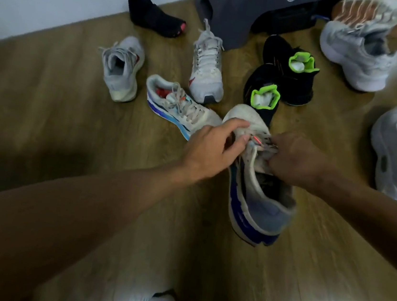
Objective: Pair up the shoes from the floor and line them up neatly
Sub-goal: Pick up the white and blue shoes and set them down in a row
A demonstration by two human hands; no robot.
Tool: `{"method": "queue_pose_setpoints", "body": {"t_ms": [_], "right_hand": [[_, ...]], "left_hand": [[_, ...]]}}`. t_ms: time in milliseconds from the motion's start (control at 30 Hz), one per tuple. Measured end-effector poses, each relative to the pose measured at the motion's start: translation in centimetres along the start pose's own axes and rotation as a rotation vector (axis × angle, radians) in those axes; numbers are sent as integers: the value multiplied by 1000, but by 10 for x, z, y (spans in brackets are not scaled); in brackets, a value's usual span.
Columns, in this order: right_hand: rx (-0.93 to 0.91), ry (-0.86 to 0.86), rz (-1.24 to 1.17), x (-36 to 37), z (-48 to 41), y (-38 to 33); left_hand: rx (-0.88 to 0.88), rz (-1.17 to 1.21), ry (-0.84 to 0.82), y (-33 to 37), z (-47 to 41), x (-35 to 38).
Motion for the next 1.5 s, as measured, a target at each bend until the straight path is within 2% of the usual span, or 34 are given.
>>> {"method": "queue_pose_setpoints", "body": {"t_ms": [100, 267, 400, 467, 533, 600, 767, 900, 967, 1033, 1133, 1300, 1400, 1433, 1500], "right_hand": [[-23, 72, 15, -13, -17, -23], [-85, 181, 118, -40, -44, -75], [-85, 256, 151, -52, -72, -104], [-75, 282, 183, -52, -83, -115], [-101, 310, 229, -47, -88, -124], [-128, 345, 268, -42, -92, -129], [-90, 395, 294, -33, -93, -112], [-82, 362, 232, -28, -83, -88], [-95, 342, 178, -27, -71, -80], [-112, 306, 76, -26, -58, -73], [-85, 235, -107, -22, -41, -51], [-74, 280, -661, -42, -14, -12], [-14, 333, -842, -58, -4, 13], [15, 332, -888, -59, -3, 20], [70, 321, -952, -57, -1, 34]], "left_hand": [[-52, -143, 61, -19, -16, -28], [-233, -239, 129, -64, -37, -68], [-390, -80, 145, -110, -48, -82], [-466, -107, 154, -134, -54, -84], [-597, -209, 63, -160, -57, -76], [-702, -214, -76, -177, -57, -66], [-523, -480, -328, -175, -57, -44], [-467, -816, -334, -168, -42, -44], [-388, -866, -289, -157, -38, -43], [-387, -663, -193, -145, -32, -50], [-540, -238, -56, -141, -25, -66], [-714, 523, 252, -131, -17, -84], [-748, 902, 324, -112, -16, -82], [-724, 980, 322, -108, -19, -81], [-693, 983, 314, -102, -25, -83]]}}
Point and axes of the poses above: each hand's wrist, its own z-axis away from the middle knuckle, its own x-axis out of the palm, y = z × x, the point moved 9 cm from there along -z, towards the middle knuckle, and after that the axes turned 5 degrees about -y, right-handed, at the moved point
